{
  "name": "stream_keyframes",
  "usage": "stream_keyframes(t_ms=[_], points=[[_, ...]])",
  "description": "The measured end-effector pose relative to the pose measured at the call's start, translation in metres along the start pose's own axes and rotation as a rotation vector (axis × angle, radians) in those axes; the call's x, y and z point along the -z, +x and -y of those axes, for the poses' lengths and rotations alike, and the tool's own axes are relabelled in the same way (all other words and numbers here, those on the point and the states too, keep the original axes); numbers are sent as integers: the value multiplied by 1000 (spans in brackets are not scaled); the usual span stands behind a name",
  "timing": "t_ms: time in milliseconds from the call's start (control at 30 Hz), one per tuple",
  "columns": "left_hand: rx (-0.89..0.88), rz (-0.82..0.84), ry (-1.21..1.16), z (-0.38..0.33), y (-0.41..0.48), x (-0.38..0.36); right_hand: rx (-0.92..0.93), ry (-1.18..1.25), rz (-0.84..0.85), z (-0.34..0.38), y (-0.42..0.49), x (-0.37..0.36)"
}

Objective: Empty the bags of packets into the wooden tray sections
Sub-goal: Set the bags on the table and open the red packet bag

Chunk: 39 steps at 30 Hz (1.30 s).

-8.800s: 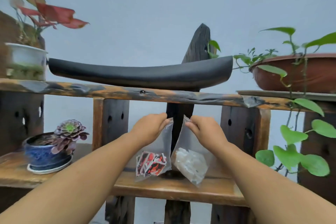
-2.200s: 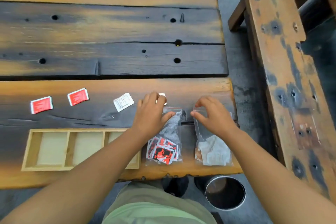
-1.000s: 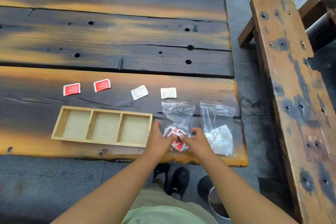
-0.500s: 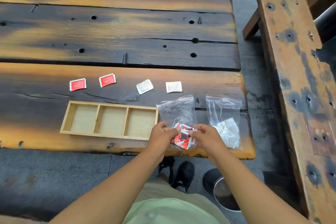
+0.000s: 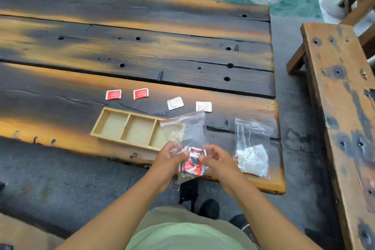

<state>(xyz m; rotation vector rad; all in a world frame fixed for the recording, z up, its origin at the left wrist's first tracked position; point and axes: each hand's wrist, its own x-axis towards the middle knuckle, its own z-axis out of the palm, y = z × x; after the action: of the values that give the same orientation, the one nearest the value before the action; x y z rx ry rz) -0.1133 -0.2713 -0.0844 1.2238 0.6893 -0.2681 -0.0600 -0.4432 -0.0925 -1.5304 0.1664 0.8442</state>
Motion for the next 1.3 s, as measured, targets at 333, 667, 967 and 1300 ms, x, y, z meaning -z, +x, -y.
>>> stream_keyframes(t_ms=[333,667,967,1300], points=[[-32,-129,-217,26,-54,42,-78,-57,239,-16,-9,-47],[-79,-196,-198,15,-63,112,-47,-140,321,-9,5,-120],[-35,-21,-192,-28,-19,233,-44,-100,210,-5,53,-227],[38,286,-116,-127,23,334,-17,86,-6,23,77,-317]])
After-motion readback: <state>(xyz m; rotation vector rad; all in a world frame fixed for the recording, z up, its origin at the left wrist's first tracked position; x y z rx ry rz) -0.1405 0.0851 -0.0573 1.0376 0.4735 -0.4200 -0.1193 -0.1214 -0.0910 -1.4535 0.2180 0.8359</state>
